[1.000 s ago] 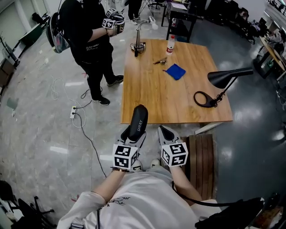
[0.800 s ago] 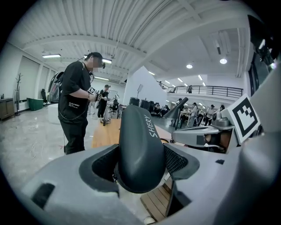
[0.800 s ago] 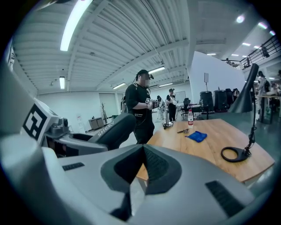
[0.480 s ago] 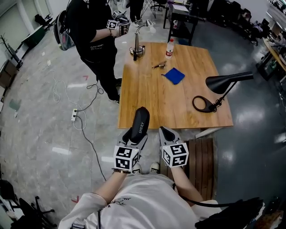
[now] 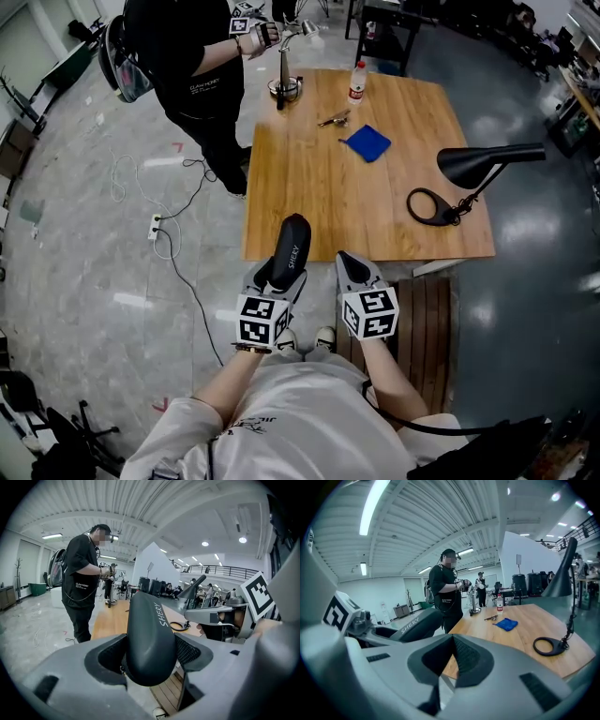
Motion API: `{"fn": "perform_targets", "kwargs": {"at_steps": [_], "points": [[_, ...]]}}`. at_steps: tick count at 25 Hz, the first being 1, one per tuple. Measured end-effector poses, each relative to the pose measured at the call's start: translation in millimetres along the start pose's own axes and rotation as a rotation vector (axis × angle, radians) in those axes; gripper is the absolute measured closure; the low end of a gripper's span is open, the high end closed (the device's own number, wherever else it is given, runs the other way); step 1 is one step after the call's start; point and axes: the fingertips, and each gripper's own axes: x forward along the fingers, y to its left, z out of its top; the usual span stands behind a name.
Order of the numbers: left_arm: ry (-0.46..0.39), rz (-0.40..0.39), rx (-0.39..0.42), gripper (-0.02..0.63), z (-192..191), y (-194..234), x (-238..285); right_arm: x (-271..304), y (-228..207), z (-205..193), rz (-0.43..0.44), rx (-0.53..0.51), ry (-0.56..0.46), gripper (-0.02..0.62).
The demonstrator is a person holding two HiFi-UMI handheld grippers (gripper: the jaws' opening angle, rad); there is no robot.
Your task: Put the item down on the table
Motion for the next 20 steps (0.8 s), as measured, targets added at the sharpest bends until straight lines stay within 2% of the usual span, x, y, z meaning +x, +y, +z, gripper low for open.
{"fn": "perform_targets", "kwargs": {"at_steps": [10, 16, 20], "points": [[0.054, 0.016, 0.035, 0.281, -17, 23, 59, 60, -29, -19, 0.003, 0.031, 0.052, 0.591], [0.083, 0.044, -0.022, 0.281, -35, 49, 97, 90, -45, -36, -0.014, 0.042, 0.072, 0.591], [0.108, 0.054, -0.032, 0.282, -48, 60, 120, 109, -53, -51, -0.020, 0.038, 0.093, 0.591]]}}
